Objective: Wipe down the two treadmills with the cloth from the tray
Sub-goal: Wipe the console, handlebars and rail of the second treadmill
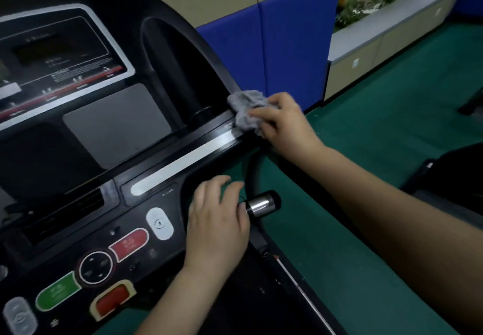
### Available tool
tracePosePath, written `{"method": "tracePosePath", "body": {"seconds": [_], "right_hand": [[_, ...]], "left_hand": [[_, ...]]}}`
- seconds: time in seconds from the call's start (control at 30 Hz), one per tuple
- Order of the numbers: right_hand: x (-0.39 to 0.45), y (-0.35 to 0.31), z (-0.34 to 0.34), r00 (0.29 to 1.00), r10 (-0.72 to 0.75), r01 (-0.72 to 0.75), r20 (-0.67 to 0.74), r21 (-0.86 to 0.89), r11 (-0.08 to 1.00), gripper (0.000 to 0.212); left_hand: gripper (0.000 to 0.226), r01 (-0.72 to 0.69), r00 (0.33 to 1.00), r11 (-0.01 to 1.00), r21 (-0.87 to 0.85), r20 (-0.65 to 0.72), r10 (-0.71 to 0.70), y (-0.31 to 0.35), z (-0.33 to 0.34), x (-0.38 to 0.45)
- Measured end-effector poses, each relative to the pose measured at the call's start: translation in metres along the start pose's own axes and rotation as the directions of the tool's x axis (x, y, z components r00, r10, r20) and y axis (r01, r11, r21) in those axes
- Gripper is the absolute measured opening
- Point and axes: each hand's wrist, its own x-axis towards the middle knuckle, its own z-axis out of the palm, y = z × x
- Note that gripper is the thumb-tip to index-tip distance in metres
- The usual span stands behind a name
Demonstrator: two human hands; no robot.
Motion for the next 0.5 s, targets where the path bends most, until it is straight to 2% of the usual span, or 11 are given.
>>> {"method": "tracePosePath", "body": {"seconds": [0.1,0.17,0.23,0.3,0.37,0.43,0.5], "right_hand": [[-0.020,0.029,-0.032,0.979,0.172,-0.165,-0.110,0.068,0.984,0.029],[-0.049,0.054,-0.047,0.972,0.217,-0.215,-0.093,0.029,0.976,0.028],[-0.084,0.081,-0.049,0.973,0.231,-0.231,-0.006,-0.055,0.971,0.027],[-0.120,0.102,-0.041,0.962,0.228,-0.210,0.149,-0.128,0.969,0.026],[-0.146,0.113,-0.032,0.935,0.232,-0.196,0.270,-0.154,0.969,0.032],[-0.157,0.119,-0.027,0.926,0.221,-0.175,0.305,-0.170,0.970,0.037],[-0.152,0.115,-0.025,0.916,0.188,-0.140,0.355,-0.158,0.978,0.033]], "left_hand": [[0.045,-0.016,0.989,0.999,0.037,0.146,0.010,0.007,0.014,0.004],[0.053,-0.015,0.971,0.995,0.094,0.239,-0.008,0.008,0.024,0.007],[0.056,-0.055,0.960,0.973,0.225,0.280,-0.010,0.008,0.033,0.009],[0.053,-0.108,0.957,0.944,0.312,0.289,0.014,0.009,0.038,0.010],[0.047,-0.114,0.965,0.940,0.322,0.259,0.029,0.010,0.040,0.009],[0.044,-0.112,0.972,0.940,0.322,0.233,0.036,0.012,0.041,0.009],[0.044,-0.107,0.974,0.940,0.322,0.225,0.034,0.013,0.042,0.009]]}}
